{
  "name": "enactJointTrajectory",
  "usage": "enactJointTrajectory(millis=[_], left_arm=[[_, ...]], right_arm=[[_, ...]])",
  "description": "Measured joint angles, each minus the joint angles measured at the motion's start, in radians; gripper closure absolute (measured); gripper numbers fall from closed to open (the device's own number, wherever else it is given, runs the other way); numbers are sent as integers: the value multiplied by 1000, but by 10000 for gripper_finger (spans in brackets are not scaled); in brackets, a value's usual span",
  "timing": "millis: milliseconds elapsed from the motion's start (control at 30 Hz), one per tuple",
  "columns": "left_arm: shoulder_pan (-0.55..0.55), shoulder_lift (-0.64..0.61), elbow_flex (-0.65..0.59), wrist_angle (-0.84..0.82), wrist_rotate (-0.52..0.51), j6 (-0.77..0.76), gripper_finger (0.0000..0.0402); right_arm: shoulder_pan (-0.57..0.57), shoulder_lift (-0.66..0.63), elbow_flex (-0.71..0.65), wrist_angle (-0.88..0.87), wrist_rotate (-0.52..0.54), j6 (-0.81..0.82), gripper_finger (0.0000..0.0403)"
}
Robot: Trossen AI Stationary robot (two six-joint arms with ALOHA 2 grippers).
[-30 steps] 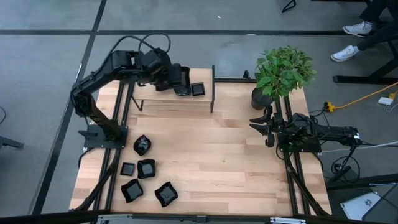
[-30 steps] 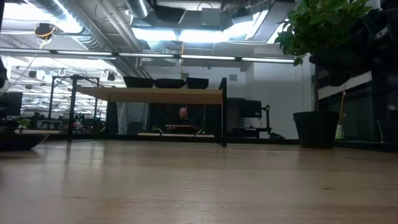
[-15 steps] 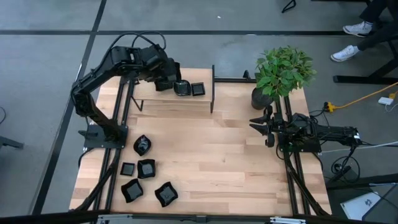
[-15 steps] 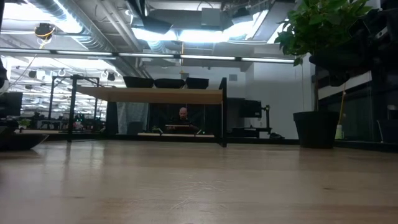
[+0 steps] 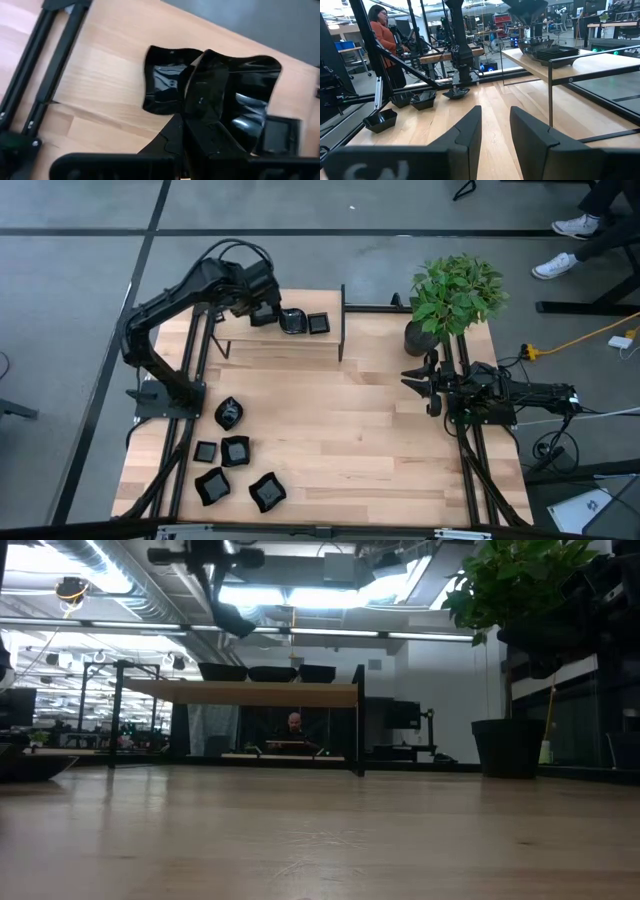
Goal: Pick & Place Mini shaped plates
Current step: Stack the distorted square plate on top of the distorted square plates on the shelf
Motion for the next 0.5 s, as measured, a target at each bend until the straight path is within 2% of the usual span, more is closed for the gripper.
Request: enactJointTrajectory(millis=[300, 500], left_arm=[[63, 0, -98, 31, 15, -39, 398], [100, 0, -154, 105, 68, 29, 395]], right_arm=[[0, 0, 0, 0, 0, 0, 300], [0, 0, 0, 0, 0, 0, 300]])
